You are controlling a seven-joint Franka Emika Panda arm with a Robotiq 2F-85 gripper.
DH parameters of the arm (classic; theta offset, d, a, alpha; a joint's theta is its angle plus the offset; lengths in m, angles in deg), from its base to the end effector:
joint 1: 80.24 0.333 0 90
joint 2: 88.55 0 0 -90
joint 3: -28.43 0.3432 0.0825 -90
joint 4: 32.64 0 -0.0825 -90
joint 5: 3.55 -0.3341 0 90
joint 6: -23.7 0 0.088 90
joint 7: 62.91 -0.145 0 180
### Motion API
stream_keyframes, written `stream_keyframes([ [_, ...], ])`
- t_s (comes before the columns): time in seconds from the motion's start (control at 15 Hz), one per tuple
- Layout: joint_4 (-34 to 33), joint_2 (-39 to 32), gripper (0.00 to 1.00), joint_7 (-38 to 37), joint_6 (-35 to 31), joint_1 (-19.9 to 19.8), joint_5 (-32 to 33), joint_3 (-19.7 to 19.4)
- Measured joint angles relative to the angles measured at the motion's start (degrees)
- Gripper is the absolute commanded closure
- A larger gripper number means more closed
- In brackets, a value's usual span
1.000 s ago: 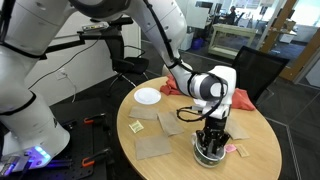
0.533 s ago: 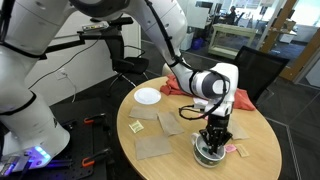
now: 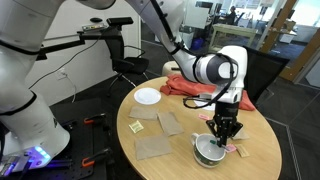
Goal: Put the marker on the table
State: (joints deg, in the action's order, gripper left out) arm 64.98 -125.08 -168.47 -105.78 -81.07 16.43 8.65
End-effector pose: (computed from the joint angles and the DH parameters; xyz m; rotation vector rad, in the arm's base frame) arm 0.6103 -0.2219 0.2610 1.5779 -2.2306 0.3762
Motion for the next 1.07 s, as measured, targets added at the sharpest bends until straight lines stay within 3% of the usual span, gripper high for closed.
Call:
stream_keyframes([
  [0.4,6.67,9.68,0.97,9.48,0.87,-1.14,0.05,0.02],
  [1.07,18.0,19.48,0.97,36.61,0.72,-6.8,-4.48,2.19],
])
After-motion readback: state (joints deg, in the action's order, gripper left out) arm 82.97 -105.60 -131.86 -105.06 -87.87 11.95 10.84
